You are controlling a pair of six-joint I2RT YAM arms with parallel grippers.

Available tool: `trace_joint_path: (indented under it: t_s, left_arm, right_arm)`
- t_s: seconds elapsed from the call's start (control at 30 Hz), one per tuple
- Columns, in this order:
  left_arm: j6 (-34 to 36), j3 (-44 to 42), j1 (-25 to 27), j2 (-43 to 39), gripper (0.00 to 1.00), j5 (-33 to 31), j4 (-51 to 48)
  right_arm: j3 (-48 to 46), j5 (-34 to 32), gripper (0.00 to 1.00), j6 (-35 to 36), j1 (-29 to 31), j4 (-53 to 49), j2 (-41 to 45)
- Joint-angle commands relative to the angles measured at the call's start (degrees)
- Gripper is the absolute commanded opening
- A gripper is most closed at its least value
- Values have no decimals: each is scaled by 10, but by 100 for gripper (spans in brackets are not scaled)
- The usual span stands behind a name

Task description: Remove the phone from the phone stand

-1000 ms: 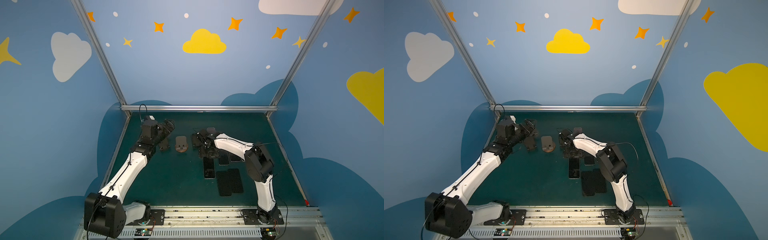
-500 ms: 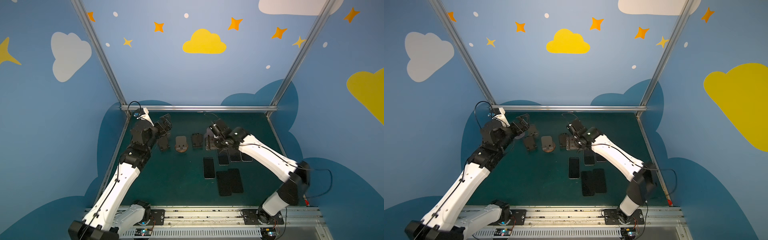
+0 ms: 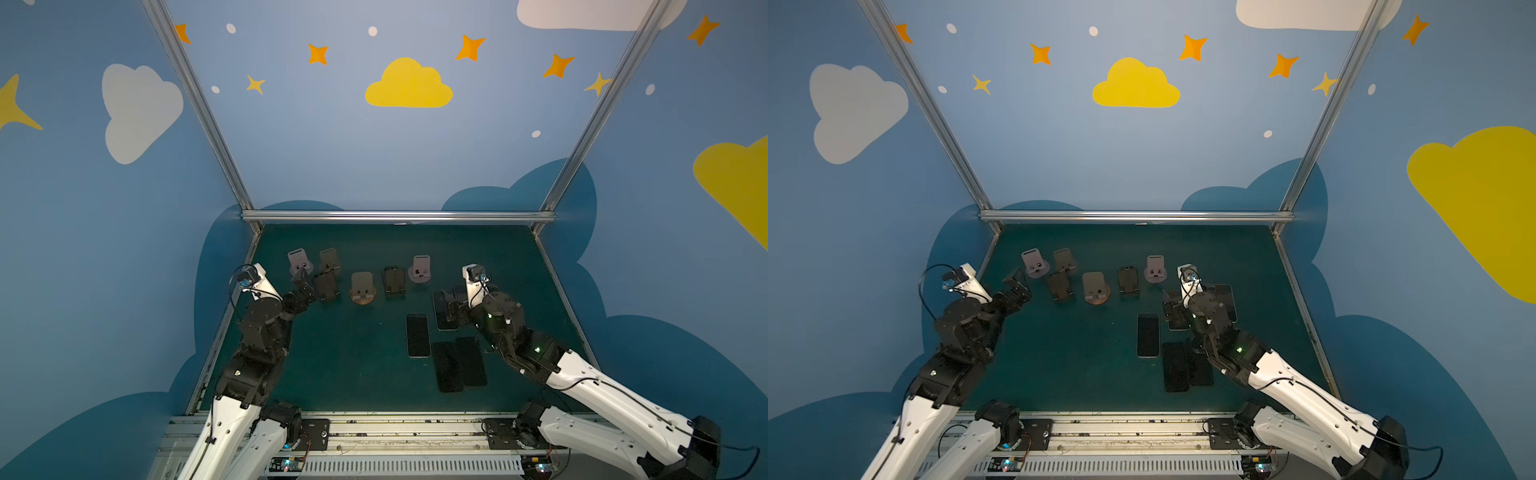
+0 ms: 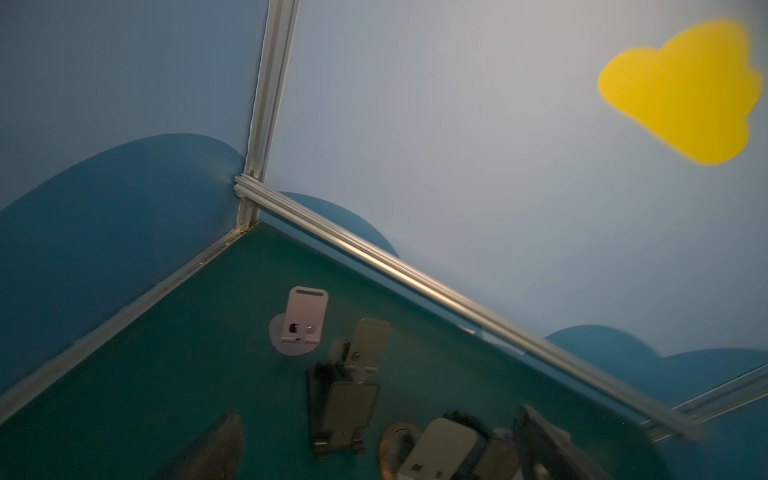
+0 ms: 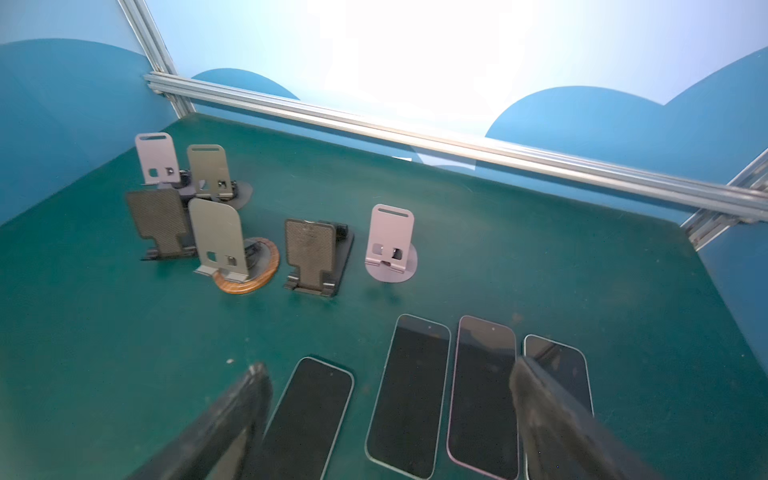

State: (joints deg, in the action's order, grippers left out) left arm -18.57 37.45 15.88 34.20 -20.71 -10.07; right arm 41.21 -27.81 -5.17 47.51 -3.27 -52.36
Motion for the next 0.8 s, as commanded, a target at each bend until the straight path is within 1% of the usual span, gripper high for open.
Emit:
trace_joint_path:
  t_s: [0.0,0.07,0.13,0.17,0.2,0.27,0.33,0.37,0.43,0.47,0.5,0.57,0.63,0.67,0.73,0.77]
  left_arm:
    - [164,-87,0,-9,100,-1,150]
    - [189,-145,-4,0,100,-27,236]
    - [213,-193,-16,19,100,-27,303]
    - [226,-212,-25,32,100,-17,325]
    - [226,-228,-35,50,100,-7,340]
    - [203,-251,-52,95,100,-5,386]
    - [174,-254,-62,146,100,-25,419]
    - [150,-251,-66,178,100,-47,433]
    - [114,-242,-76,239,100,-66,465]
    - [109,-235,-79,272,100,-63,485]
    - [133,-224,-83,303,100,-45,490]
    - [158,-206,-93,357,100,-14,510]
    - [162,-203,-102,412,100,-4,557]
    - [158,-202,-106,441,100,-13,582]
    - [142,-195,-118,480,100,-13,606]
    - [140,-185,-125,486,100,9,595]
  right_arm:
    - [-11,13,90,86,-22,129,10]
    - [-11,52,91,111,-38,115,12]
    - [-20,71,91,115,-53,110,22]
    - [-24,78,91,113,-61,122,27]
    - [-48,87,91,110,-69,138,32]
    - [-60,100,91,105,-82,155,38]
    - [-60,116,90,103,-94,149,39]
    - [-58,123,91,102,-100,142,39]
    - [-57,125,91,98,-109,130,39]
    - [-59,127,91,97,-115,128,40]
    - [-63,130,91,93,-120,128,40]
    - [-72,128,91,74,-127,128,41]
    - [-83,120,91,54,-135,127,44]
    - [-94,120,91,52,-139,138,44]
    - [-107,122,91,60,-146,156,42]
    - [-107,122,91,69,-152,155,42]
